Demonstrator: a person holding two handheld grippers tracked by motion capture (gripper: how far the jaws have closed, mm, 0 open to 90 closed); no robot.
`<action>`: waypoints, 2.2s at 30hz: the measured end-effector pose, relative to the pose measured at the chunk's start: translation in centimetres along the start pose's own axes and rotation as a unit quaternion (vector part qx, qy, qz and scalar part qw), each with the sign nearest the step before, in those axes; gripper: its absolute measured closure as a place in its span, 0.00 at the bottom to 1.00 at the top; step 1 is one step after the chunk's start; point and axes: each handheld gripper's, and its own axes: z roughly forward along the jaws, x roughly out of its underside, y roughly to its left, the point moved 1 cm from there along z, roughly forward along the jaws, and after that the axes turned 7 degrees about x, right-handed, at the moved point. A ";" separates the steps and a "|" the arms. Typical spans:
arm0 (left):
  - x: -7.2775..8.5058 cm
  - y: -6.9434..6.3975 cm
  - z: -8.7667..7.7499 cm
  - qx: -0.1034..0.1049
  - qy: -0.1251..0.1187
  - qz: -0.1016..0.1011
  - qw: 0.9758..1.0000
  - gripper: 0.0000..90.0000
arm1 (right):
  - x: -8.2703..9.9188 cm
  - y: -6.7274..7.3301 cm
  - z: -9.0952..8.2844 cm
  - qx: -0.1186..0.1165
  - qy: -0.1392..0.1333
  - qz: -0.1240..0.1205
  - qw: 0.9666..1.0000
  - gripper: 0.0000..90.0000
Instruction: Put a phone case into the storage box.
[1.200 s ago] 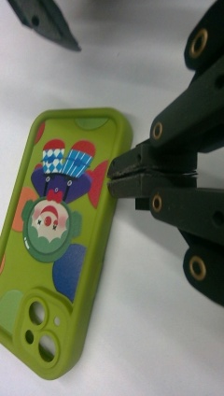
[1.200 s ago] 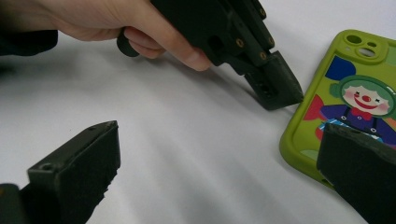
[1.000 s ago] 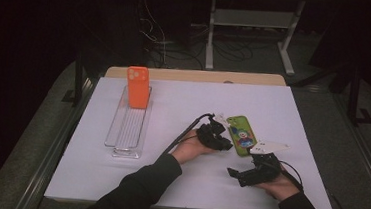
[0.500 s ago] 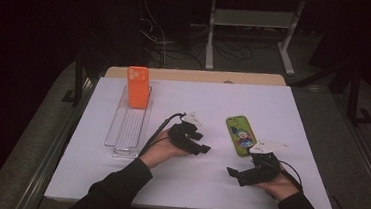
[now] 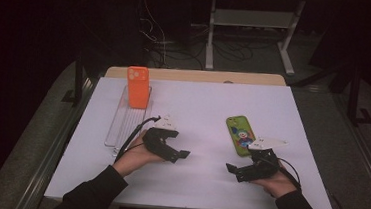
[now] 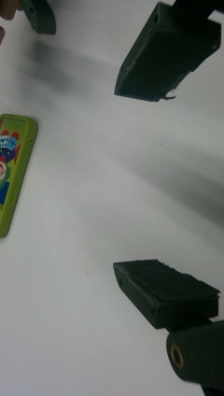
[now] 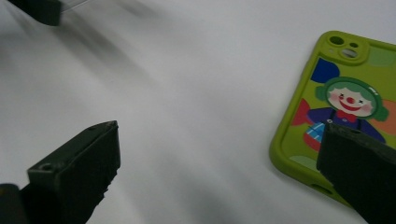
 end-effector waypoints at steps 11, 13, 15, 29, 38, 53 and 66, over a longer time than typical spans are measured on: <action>0.6 -0.4 -0.2 0.016 0.009 0.014 1.000 0.00 | -1.8 -0.5 -0.6 0.023 0.031 0.008 0.999 0.00; 0.7 -0.3 -0.2 0.013 0.008 0.017 1.000 0.00 | -2.3 -0.7 -0.6 0.030 0.030 0.008 0.999 0.00; 0.7 -0.2 -0.2 0.010 0.010 0.020 1.000 0.00 | -2.9 -0.9 -0.6 0.036 0.031 0.009 0.999 0.00; 0.7 -0.4 -0.1 0.010 0.002 0.014 1.000 0.00 | -6.1 -2.8 0.6 0.075 0.039 0.022 0.996 0.00; 0.7 -0.2 -0.2 0.008 0.005 0.020 1.000 0.00 | -7.0 -4.4 2.2 0.103 0.053 0.044 0.992 0.00; 0.7 -0.3 -0.2 0.010 0.004 0.008 1.000 0.00 | -5.9 -5.5 5.5 0.137 0.112 0.058 0.982 0.00; 0.8 -0.3 0.0 0.008 0.009 0.011 1.000 0.00 | -4.5 -5.8 6.9 0.147 0.142 0.073 0.976 0.02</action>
